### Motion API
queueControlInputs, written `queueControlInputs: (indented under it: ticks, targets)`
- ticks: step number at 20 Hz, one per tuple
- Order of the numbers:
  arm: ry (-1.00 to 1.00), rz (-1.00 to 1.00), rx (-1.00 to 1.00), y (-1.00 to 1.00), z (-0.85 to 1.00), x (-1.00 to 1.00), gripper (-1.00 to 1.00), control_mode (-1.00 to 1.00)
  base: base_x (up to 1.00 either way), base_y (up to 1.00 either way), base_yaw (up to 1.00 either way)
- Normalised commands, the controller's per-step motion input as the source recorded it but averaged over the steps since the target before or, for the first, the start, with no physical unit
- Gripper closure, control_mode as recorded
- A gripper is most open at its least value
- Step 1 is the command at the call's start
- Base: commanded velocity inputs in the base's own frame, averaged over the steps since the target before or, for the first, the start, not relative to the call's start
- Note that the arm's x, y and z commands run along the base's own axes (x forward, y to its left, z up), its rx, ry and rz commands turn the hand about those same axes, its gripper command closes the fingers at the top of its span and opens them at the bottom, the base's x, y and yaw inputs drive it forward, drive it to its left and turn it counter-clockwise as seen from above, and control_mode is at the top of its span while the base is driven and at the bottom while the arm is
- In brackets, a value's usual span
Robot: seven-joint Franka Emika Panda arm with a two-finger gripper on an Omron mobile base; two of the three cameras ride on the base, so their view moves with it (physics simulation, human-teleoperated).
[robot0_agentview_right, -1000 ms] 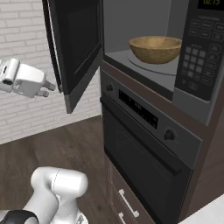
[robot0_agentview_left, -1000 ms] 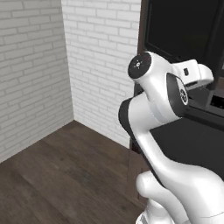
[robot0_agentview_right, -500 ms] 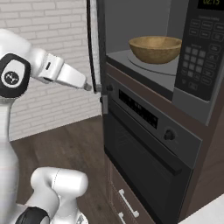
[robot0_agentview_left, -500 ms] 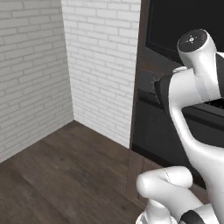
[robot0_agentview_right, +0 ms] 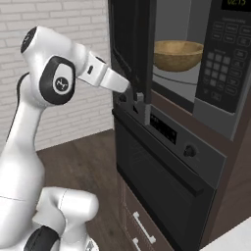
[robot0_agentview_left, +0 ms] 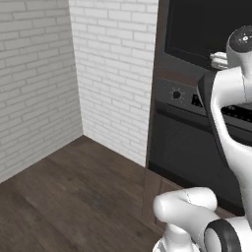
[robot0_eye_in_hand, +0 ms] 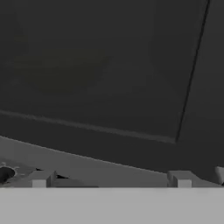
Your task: Pick the lemon wedge from the sink and place it in the bowl. Then pick the bowl and place it in the microwave. Then close the microwave door and press the start button.
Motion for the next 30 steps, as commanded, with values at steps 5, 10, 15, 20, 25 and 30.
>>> queueControlInputs:
  ticks: [5,10,15,20,25,30]
  targets:
    - [-0.54,0.00,0.00,-0.12,0.00,0.91,-1.00,-1.00,0.00,0.00,0.00]
    - [-0.30,0.00,0.04,-0.63,0.02,0.74,-1.00,-1.00,0.00,0.00,0.00]
    - [-0.17,0.00,0.07,-0.74,0.04,0.78,-1.00,-1.00,0.00,0.00,0.00]
    - [-0.09,0.00,0.06,-0.52,0.02,0.75,-1.00,-1.00,0.00,0.00,0.00]
    - [-0.02,0.00,0.08,-0.57,0.02,0.72,-1.00,-1.00,0.00,0.00,0.00]
    - [0.01,0.00,-0.01,-0.04,0.00,0.17,-1.00,-1.00,0.00,0.00,0.00]
